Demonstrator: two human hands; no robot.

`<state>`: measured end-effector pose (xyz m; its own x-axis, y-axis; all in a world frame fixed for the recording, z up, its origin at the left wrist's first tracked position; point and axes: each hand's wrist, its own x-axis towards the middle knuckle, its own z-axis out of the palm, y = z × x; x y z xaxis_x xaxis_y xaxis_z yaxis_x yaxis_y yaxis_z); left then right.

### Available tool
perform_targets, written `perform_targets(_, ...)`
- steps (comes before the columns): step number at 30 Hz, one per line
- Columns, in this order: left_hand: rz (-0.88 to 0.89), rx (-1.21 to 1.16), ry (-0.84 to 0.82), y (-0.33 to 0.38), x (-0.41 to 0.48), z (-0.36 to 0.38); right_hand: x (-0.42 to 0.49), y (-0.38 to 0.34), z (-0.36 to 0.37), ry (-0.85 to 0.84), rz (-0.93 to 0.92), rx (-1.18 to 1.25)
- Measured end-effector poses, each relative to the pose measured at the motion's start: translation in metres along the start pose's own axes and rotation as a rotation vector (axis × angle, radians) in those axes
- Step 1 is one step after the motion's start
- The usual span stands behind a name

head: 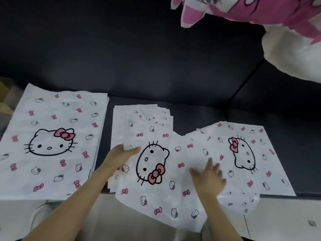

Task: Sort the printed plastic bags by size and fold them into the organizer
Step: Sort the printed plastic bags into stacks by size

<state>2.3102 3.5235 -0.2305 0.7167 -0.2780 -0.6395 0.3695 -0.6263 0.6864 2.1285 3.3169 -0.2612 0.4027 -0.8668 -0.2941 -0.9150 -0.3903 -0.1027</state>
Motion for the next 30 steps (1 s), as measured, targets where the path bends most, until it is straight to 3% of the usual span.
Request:
perform_targets(5,0.163,0.313,0.282,-0.001,0.015,-0.006,0.004,0.033,0.008,0.007,0.162,0.346)
perform_targets(7,0.246,0.235,0.313,-0.002,0.013,-0.011,0.004,0.028,0.008,0.025,0.169,0.435)
perform_targets(11,0.298,0.003,0.412,-0.002,-0.006,-0.034,0.001,-0.006,-0.010,0.190,-0.029,0.484)
perform_targets(15,0.163,-0.273,0.623,-0.015,-0.017,-0.079,0.009,-0.074,-0.039,0.081,-0.310,0.650)
perform_targets(19,-0.115,-0.432,0.813,-0.048,-0.017,-0.130,0.000,-0.137,-0.051,-0.095,-0.539,0.664)
perform_targets(23,-0.221,-0.564,0.721,-0.081,-0.027,-0.139,-0.032,-0.163,-0.027,-0.167,-0.519,0.490)
perform_targets(27,-0.300,-0.815,0.641,-0.095,-0.045,-0.115,-0.083,-0.171,0.009,-0.367,-0.415,0.289)
perform_targets(30,-0.255,-0.938,0.538,-0.095,-0.064,-0.096,-0.110,-0.187,0.021,-0.676,-0.177,0.709)
